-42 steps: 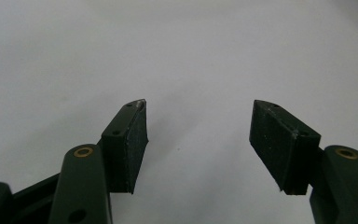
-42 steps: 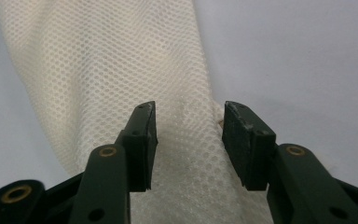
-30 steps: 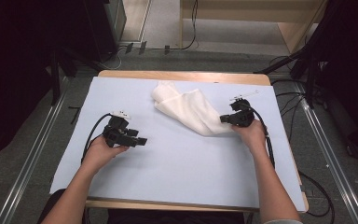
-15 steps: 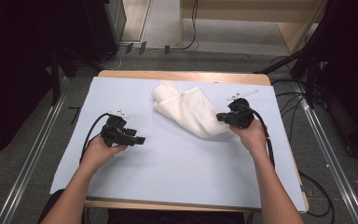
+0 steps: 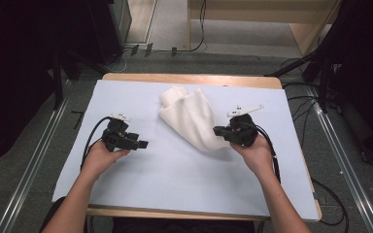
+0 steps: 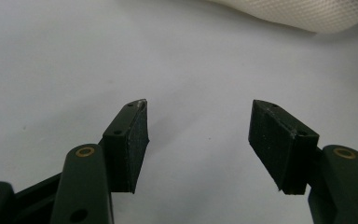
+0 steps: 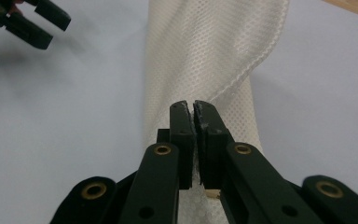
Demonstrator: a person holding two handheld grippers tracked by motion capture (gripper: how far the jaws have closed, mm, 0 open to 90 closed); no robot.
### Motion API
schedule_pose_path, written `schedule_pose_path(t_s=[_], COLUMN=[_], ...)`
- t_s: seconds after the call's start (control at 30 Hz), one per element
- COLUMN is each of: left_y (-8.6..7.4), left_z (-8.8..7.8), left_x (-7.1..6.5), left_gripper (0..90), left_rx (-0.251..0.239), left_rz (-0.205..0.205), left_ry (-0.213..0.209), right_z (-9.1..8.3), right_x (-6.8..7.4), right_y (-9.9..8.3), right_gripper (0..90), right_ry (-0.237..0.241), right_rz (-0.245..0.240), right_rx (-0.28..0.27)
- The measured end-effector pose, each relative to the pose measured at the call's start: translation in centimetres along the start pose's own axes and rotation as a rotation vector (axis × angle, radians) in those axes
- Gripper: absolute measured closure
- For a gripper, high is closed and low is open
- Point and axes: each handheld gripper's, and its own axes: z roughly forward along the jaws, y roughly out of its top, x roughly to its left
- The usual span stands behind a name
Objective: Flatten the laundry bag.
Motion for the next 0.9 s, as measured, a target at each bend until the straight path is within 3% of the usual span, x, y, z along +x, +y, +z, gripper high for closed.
schedule_pose_path(t_s=[0.23, 0.47, 0.9], left_y=[-0.2, -0.3, -0.7], left_z=[-0.3, -0.7, -1.8], left_x=[0.7, 1.2, 2.8], left_gripper=[38.5, 38.5, 38.5], left_rx=[-0.008, -0.022, -0.048], left_rz=[-0.02, -0.031, -0.066], left_ry=[0.004, 0.009, 0.027], right_z=[0.2, 0.2, 2.2], right_x=[2.5, 3.8, 6.6], right_y=[-1.1, -1.8, -2.7], right_gripper=[87.9, 87.8, 86.9], right_ry=[0.038, 0.065, 0.153], right_rz=[-0.034, -0.049, -0.075], right_rx=[0.003, -0.003, 0.061])
